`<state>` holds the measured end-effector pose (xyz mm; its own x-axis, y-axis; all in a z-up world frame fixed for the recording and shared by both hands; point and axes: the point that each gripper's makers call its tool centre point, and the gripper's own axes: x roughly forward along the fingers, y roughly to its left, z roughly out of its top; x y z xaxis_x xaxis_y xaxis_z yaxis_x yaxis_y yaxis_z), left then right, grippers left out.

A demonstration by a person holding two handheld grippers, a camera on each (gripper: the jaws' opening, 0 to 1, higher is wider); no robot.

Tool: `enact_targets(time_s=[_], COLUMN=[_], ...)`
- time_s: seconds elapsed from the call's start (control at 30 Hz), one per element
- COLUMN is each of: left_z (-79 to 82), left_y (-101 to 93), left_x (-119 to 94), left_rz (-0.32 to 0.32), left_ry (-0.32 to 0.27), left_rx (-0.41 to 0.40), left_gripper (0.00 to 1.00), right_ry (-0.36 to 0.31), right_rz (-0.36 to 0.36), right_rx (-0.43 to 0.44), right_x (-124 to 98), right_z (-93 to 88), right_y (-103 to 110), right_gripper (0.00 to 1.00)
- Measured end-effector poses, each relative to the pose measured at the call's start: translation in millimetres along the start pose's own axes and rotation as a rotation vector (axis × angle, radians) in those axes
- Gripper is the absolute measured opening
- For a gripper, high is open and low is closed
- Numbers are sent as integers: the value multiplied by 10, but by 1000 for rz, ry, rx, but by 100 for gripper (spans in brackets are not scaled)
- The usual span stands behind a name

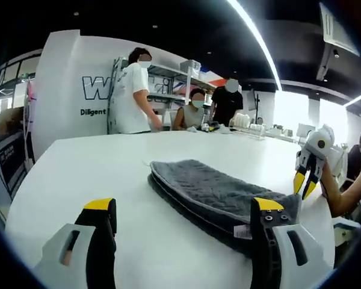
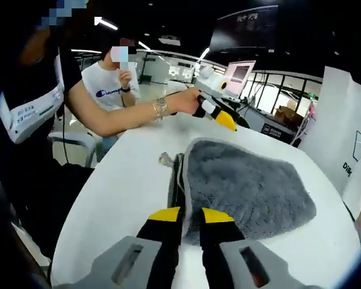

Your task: Open the folded towel by lifting each exposed corner and separating the folded layers until the towel lies flat within the target outline without major curled edges

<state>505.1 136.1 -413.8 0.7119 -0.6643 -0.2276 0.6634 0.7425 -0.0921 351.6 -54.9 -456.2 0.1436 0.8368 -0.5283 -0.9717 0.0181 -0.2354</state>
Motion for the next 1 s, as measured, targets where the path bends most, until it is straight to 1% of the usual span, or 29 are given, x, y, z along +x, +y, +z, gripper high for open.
enact_targets(time_s=[0.07, 0.2, 0.33, 0.37, 0.4, 0.43, 0.47, 0.5, 0.53, 0.6, 0.67, 0.73, 0.8, 0.87, 0.9, 1.0], left_z=[10, 27, 29, 42, 53, 64, 74, 67, 68, 81, 113, 117, 100, 96, 78, 81], left_y=[-10, -59, -100, -96, -108, -133, -189, -260, -321, -476, -600, -750, -876, -939, -986, -1040], left_x=[3, 20, 33, 39, 44, 46, 51, 58, 69, 85, 90, 79, 65, 53, 31, -8], left_rz=[-7, -22, -34, -35, -43, -56, -80, -106, -122, -182, -230, -294, -344, -366, -394, -433], left_ry=[-3, -17, -19, -25, -30, -36, -39, -28, -23, -24, -41, -46, -43, -48, -43, -49], left_rx=[0, -7, -7, -9, -10, -8, 16, 68, 95, 136, 154, 186, 225, 236, 249, 242], left_gripper=[91, 91, 90, 90, 90, 90, 90, 90, 90, 90, 89, 85, 78, 72, 69, 52], right_ry=[16, 38, 47, 58, 87, 117, 127, 125, 124, 119, 117, 114, 111, 109, 109, 109], right_rz=[5, 40, 60, 70, 79, 84, 89, 89, 91, 91, 93, 95, 96, 96, 95, 95], right_rx=[8, 16, 18, 21, 31, 48, 53, 55, 57, 70, 84, 88, 90, 88, 83, 83], right_x=[18, 37, 53, 69, 83, 103, 145, 154, 148, 131, 132, 134, 130, 130, 129, 127], right_z=[-46, -101, -121, -149, -206, -266, -293, -288, -283, -287, -287, -290, -289, -287, -287, -286], right_y=[-4, 69, 108, 125, 144, 151, 143, 140, 148, 142, 138, 138, 136, 139, 139, 140], right_gripper=[4, 2, 2, 2, 2, 2, 2, 2, 2, 2, 2, 2, 2, 2, 2, 2])
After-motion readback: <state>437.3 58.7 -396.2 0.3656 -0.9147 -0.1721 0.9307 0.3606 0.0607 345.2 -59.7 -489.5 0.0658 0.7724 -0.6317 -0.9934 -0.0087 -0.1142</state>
